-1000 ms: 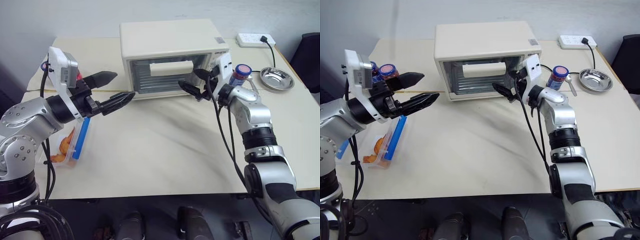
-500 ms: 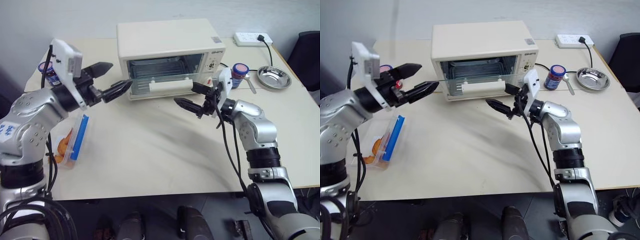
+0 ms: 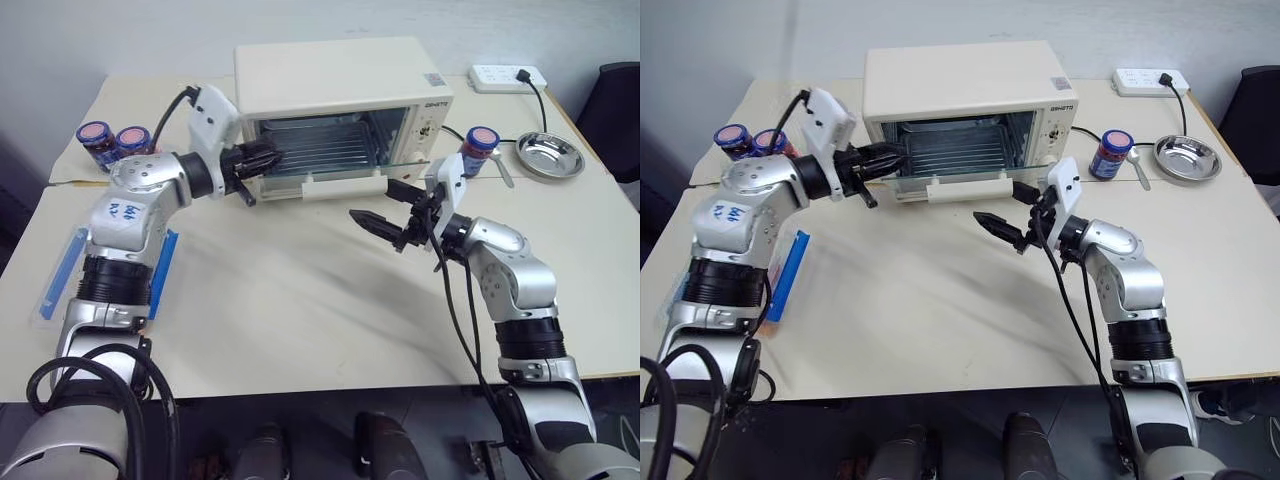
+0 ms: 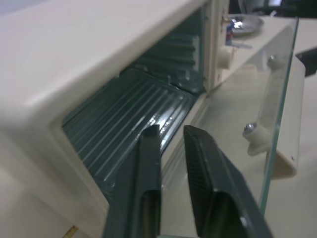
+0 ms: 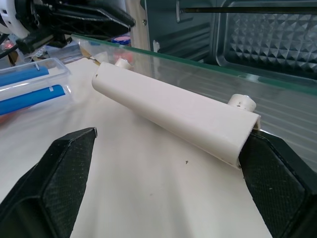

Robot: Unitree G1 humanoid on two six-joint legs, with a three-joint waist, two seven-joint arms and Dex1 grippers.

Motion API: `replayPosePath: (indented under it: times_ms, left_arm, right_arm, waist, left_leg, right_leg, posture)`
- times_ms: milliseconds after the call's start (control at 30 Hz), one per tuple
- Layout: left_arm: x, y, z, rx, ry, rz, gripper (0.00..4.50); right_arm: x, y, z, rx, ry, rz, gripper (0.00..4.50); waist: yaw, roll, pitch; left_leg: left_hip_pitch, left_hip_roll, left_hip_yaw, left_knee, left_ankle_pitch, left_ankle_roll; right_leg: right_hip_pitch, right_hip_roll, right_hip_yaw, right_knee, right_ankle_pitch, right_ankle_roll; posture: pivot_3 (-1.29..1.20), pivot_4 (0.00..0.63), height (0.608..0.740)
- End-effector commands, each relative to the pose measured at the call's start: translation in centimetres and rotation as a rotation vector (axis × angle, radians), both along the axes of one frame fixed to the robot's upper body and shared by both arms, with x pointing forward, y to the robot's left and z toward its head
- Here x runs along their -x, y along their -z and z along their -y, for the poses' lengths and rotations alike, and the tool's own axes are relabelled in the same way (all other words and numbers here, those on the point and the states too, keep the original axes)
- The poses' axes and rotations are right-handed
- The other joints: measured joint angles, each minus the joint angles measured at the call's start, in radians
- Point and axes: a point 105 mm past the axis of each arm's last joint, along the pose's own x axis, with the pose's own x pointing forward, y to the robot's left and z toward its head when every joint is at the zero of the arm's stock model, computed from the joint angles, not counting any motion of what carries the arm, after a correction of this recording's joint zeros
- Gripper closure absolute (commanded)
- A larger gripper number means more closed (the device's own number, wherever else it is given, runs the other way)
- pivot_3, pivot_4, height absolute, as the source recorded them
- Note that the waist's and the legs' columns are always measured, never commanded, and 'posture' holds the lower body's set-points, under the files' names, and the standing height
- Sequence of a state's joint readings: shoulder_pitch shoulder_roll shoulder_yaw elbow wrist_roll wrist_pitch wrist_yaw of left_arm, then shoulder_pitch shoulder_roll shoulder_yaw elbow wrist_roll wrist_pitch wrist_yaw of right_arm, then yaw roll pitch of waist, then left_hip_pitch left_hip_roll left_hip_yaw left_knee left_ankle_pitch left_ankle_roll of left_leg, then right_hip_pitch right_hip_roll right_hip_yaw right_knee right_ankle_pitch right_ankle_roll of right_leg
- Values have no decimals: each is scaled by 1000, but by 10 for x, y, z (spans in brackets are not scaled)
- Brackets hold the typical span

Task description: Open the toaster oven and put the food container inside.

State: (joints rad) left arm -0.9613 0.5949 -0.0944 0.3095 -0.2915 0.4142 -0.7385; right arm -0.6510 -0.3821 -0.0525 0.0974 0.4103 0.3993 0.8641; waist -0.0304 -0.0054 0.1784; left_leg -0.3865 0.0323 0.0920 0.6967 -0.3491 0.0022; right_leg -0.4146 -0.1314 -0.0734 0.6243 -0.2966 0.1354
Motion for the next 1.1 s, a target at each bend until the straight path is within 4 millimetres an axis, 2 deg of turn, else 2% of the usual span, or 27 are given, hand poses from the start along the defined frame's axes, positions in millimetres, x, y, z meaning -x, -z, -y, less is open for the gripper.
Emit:
replayPosePath:
  times_ms: [33,233,333,400,567,733,800,867,967,1100]
  left_arm:
    - [0,0,10,-84,39,39,4270]
    - [10,20,21,-142,99,0,4270]
    - [22,40,26,-179,132,-46,4270]
    - [27,55,28,-191,132,-80,4270]
    - [33,85,32,-226,95,-143,4270]
    - [37,100,34,-227,38,-194,4270]
    - [44,93,34,-191,35,-187,4270]
    - [56,71,31,-88,38,-169,4270]
    - [71,39,9,91,-82,-164,4270]
    - [98,19,-22,290,-244,-200,3416]
  right_arm:
    - [13,-10,-5,-23,-26,42,0]
    - [29,2,27,51,94,21,0]
    - [51,11,57,123,140,-21,0]
    - [66,13,69,157,146,-46,0]
    - [84,2,75,164,132,-58,0]
    - [83,-12,71,123,125,-40,0]
    - [82,-16,65,115,104,-35,0]
    - [81,-19,58,114,70,-29,0]
    - [79,-21,50,123,14,-27,0]
    - [76,-24,41,137,-62,-33,0]
  waist:
    - [0,0,0]
    - [5,0,0]
    - [10,0,0]
    - [23,-1,0]
    - [30,-1,1]
    - [37,-1,1]
    - [40,-1,1]
    - [37,-1,1]
    - [33,-2,1]
    - [30,-2,1]
  left_leg:
    - [0,0,0,0,0,0]
    - [0,0,0,1,0,0]
    - [-1,0,0,1,0,1]
    - [-1,0,-1,1,0,1]
    - [0,0,0,3,1,2]
    - [1,0,0,3,1,2]
    - [1,0,0,3,1,2]
    - [1,0,-1,2,1,2]
    - [-1,0,-2,3,1,2]
    - [0,0,-2,3,1,3]
  right_leg:
    - [0,0,0,0,0,0]
    - [0,0,0,0,0,0]
    - [0,-1,0,0,0,0]
    - [0,-1,0,0,0,0]
    - [1,-1,1,0,1,1]
    - [2,-1,1,0,1,1]
    - [2,-1,1,0,1,1]
    - [2,-1,1,0,1,1]
    - [1,-1,1,0,1,1]
    - [2,-2,1,0,1,1]
  posture:
    - [0,150,740]
    - [0,150,740]
    - [0,150,740]
    - [0,150,740]
    - [0,150,740]
    - [0,150,740]
    - [0,150,740]
    - [0,150,740]
    - [0,150,740]
    - [0,150,740]
